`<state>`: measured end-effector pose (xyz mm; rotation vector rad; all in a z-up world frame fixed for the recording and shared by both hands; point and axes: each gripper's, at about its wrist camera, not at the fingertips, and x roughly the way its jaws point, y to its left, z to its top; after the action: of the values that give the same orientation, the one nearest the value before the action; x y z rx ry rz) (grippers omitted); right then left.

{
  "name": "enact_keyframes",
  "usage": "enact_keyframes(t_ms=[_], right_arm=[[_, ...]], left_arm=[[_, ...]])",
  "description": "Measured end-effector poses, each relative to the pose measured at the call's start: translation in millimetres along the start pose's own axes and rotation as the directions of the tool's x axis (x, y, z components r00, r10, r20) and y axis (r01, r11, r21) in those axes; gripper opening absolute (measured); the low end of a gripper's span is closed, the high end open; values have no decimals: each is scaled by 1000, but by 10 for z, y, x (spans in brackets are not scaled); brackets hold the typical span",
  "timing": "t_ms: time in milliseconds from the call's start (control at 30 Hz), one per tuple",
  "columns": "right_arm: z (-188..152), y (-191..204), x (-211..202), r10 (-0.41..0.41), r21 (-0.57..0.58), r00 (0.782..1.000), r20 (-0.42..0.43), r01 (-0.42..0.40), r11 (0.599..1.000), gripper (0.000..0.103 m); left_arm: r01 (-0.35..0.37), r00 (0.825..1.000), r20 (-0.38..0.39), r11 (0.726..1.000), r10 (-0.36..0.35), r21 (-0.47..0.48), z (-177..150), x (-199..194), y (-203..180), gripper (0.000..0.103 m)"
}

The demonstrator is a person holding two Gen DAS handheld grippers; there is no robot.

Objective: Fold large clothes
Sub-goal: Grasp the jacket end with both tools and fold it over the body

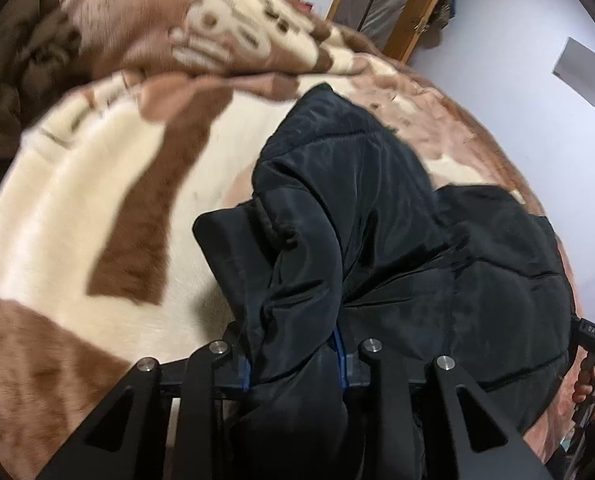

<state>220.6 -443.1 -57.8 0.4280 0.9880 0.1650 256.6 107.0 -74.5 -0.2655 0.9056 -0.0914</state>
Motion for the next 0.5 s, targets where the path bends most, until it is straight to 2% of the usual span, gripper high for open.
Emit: enact_keyframes(t_ms=[267, 500], right_arm=[[-272, 175, -618, 53, -31, 997, 56, -52, 998, 23], [-461, 231, -843, 80, -34, 995, 65, -78, 996, 23]], left_arm=[[36, 996, 77, 999, -38, 28, -187, -789, -31, 28], [41, 995, 95, 999, -42, 18, -323, -1077, -35, 28]])
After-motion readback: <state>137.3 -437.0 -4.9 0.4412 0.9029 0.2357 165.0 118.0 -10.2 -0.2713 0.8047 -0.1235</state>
